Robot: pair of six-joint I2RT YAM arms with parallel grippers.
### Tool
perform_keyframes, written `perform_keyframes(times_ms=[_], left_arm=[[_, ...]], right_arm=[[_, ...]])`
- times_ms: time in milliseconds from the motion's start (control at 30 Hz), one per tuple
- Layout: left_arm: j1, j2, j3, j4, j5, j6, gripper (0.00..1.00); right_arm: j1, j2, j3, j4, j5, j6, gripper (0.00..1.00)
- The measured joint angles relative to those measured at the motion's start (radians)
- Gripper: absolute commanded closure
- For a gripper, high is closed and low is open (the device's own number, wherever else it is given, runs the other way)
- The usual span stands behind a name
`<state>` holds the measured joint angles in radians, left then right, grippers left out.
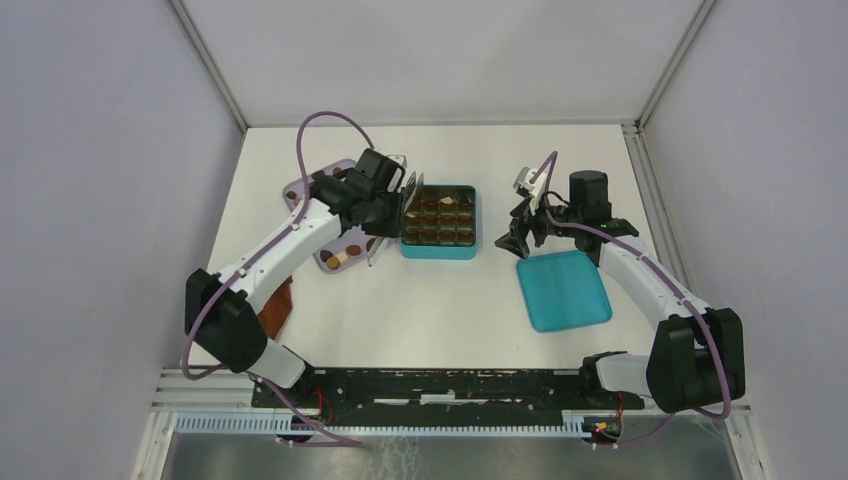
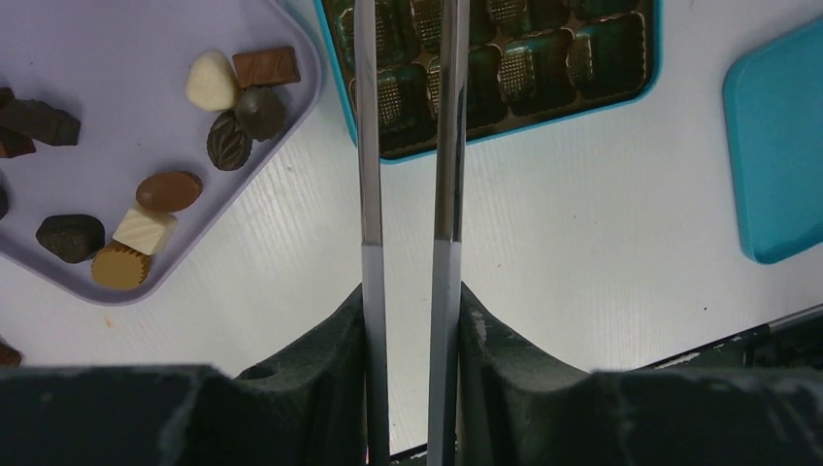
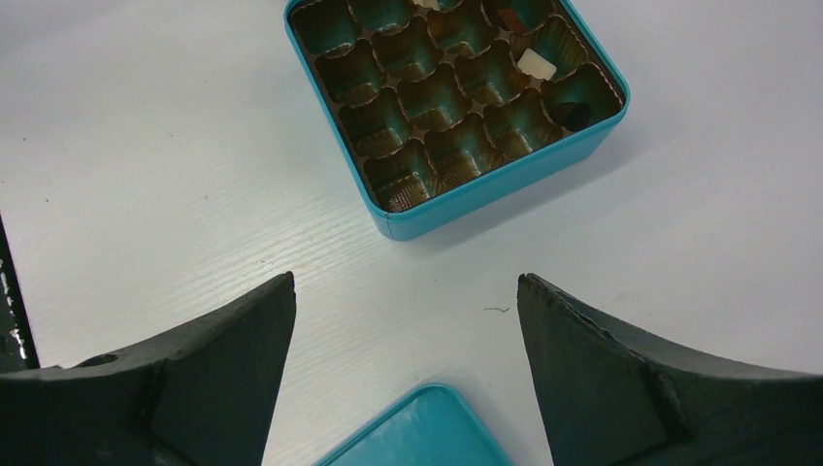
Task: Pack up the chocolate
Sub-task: Place the fake chocolate in the packing box, then pick up the fake chocolate from the plate.
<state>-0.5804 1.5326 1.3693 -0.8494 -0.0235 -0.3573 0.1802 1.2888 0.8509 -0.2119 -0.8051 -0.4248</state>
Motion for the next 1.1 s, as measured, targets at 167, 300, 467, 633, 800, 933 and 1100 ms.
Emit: perform_keyframes(times_ms=[167,300,467,633,800,933,1100], left_arm=[[0.002,-0.091,-0.059,0.023,0.001,0.000,0.65],[0.016,-0.157,-0.136,0.021,-0.001,0.000,0.65],[0.075,-0.217,-0.217,0.013,-0.005,0.000,0.64],[0.176,-0.282,-0.267,0.005,-0.008,0.000,0.64],[0.260,-0.327,-0.319,0.005,-0.002,0.000,0.64],[0.285,-0.334,-0.362,0.003,0.003,0.000,0.63],[0.309,-0.333,-0.378,-0.020,0.007,0.000,0.63]], right_arm=[[0.000,0.000,0.002,-0.001,-0.003,-0.001,0.10],[0.000,0.000,0.006,-0.002,-0.004,-0.001,0.10],[0.000,0.001,0.006,-0.010,-0.004,-0.002,0.10],[0.000,0.001,0.006,-0.014,-0.005,-0.004,0.10],[0.000,0.001,0.006,-0.015,-0.006,-0.004,0.10],[0.000,0.001,0.006,-0.016,-0.006,-0.004,0.10],[0.000,0.001,0.006,-0.016,-0.006,-0.004,0.10]])
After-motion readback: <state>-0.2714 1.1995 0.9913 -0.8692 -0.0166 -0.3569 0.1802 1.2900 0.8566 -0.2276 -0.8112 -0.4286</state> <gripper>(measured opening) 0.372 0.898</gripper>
